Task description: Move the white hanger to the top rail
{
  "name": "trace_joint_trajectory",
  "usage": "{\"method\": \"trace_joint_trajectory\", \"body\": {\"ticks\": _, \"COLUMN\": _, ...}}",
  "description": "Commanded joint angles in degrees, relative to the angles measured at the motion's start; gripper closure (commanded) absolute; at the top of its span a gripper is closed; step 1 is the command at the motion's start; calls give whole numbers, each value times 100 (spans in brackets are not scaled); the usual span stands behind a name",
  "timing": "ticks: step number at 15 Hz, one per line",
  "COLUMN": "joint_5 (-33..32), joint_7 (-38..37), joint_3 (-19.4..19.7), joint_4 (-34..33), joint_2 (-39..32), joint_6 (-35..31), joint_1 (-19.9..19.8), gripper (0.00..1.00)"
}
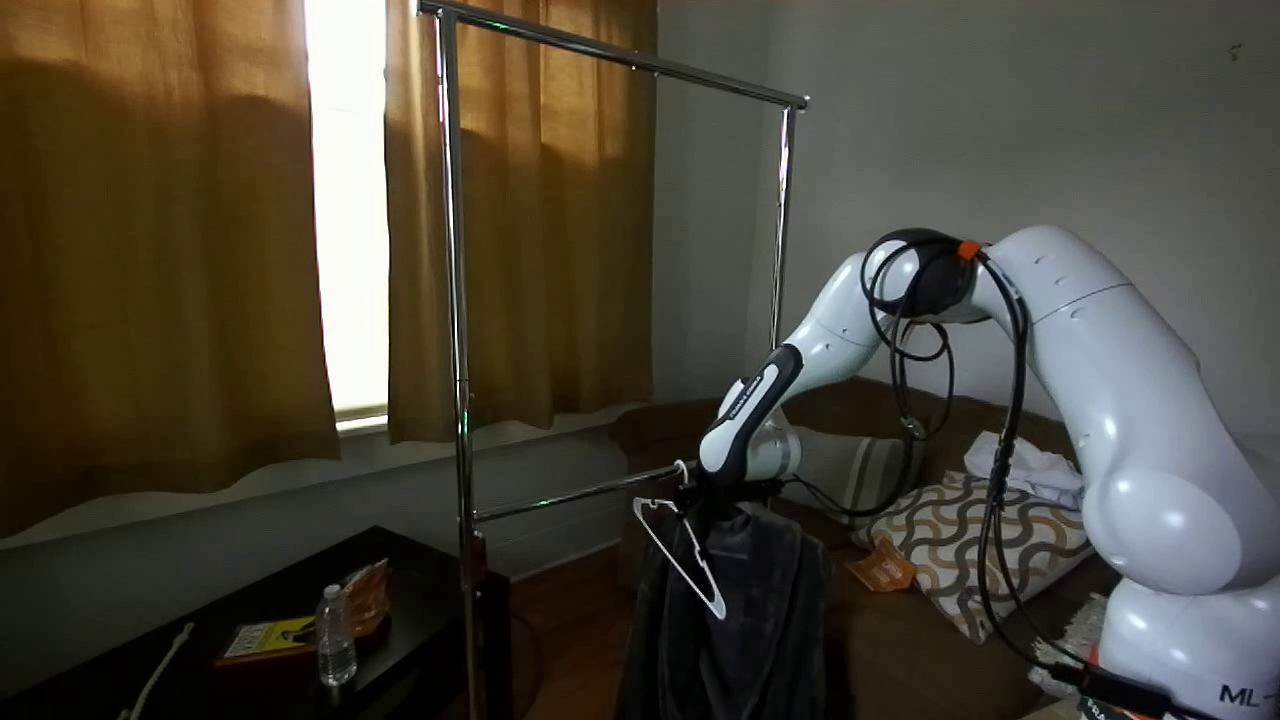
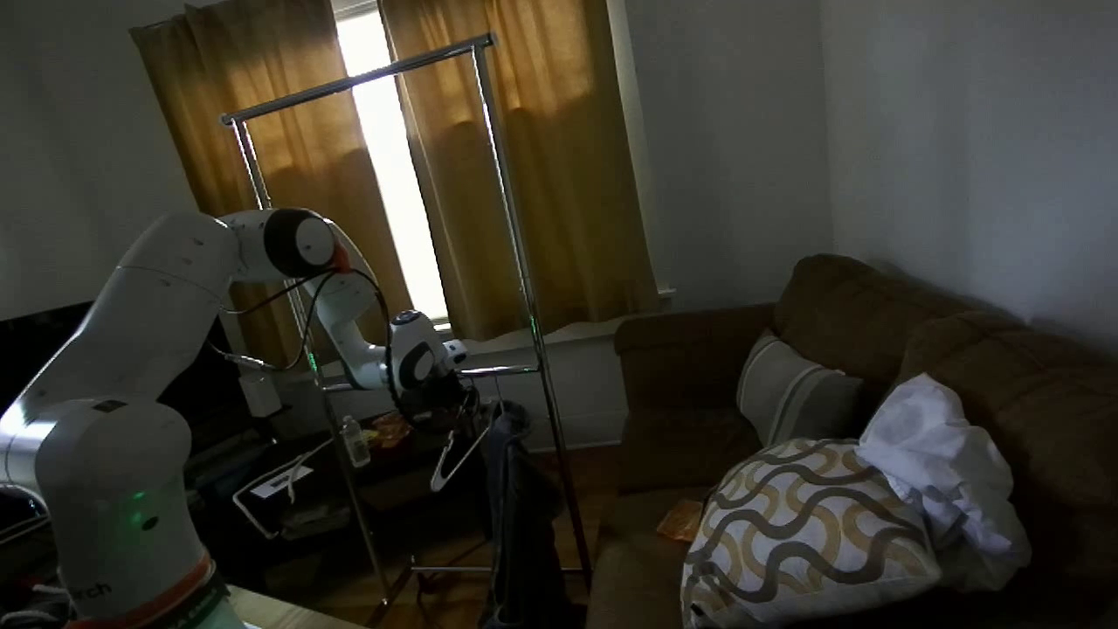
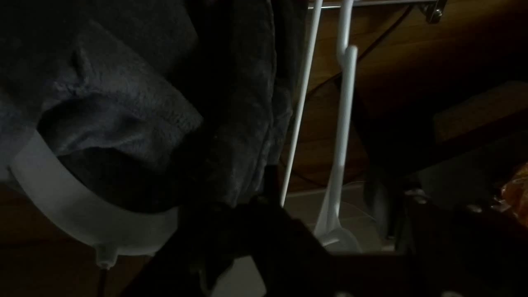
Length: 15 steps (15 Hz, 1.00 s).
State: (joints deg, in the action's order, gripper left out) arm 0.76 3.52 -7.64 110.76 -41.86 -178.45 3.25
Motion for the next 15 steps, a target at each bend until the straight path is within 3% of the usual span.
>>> {"method": "trace_joint_trajectory", "body": {"ticks": 1, "joint_5": -5, "joint_7": -112, "joint_3": 2, "joint_4": -272, "joint_2": -254, "joint_6": -100, "joint_1": 30, "gripper": 73}}
{"method": "trace_joint_trajectory", "body": {"ticks": 4, "joint_5": -17, "joint_7": -87, "joint_3": -17, "joint_4": -393, "joint_2": -347, "joint_6": -94, "joint_1": 5, "gripper": 96}}
{"method": "trace_joint_trajectory", "body": {"ticks": 5, "joint_5": -28, "joint_7": -70, "joint_3": -21, "joint_4": -429, "joint_2": -375, "joint_6": -85, "joint_1": -3, "gripper": 99}}
{"method": "trace_joint_trajectory", "body": {"ticks": 6, "joint_5": -26, "joint_7": -66, "joint_3": -36, "joint_4": -464, "joint_2": -402, "joint_6": -71, "joint_1": -17, "gripper": 64}}
{"method": "trace_joint_trajectory", "body": {"ticks": 8, "joint_5": -37, "joint_7": -63, "joint_3": -12, "joint_4": -522, "joint_2": -444, "joint_6": -54, "joint_1": -2, "gripper": 65}}
{"method": "trace_joint_trajectory", "body": {"ticks": 10, "joint_5": -46, "joint_7": -38, "joint_3": -38, "joint_4": -584, "joint_2": -494, "joint_6": -43, "joint_1": -29, "gripper": 54}}
{"method": "trace_joint_trajectory", "body": {"ticks": 11, "joint_5": -50, "joint_7": -38, "joint_3": -29, "joint_4": -607, "joint_2": -516, "joint_6": -60, "joint_1": -22, "gripper": 64}}
{"method": "trace_joint_trajectory", "body": {"ticks": 12, "joint_5": -59, "joint_7": -23, "joint_3": -34, "joint_4": -625, "joint_2": -539, "joint_6": -77, "joint_1": -33, "gripper": 87}}
{"method": "trace_joint_trajectory", "body": {"ticks": 14, "joint_5": -86, "joint_7": 10, "joint_3": -28, "joint_4": -681, "joint_2": -594, "joint_6": -84, "joint_1": -47, "gripper": 90}}
{"method": "trace_joint_trajectory", "body": {"ticks": 15, "joint_5": -93, "joint_7": 29, "joint_3": -53, "joint_4": -707, "joint_2": -625, "joint_6": -91, "joint_1": -74, "gripper": 97}}
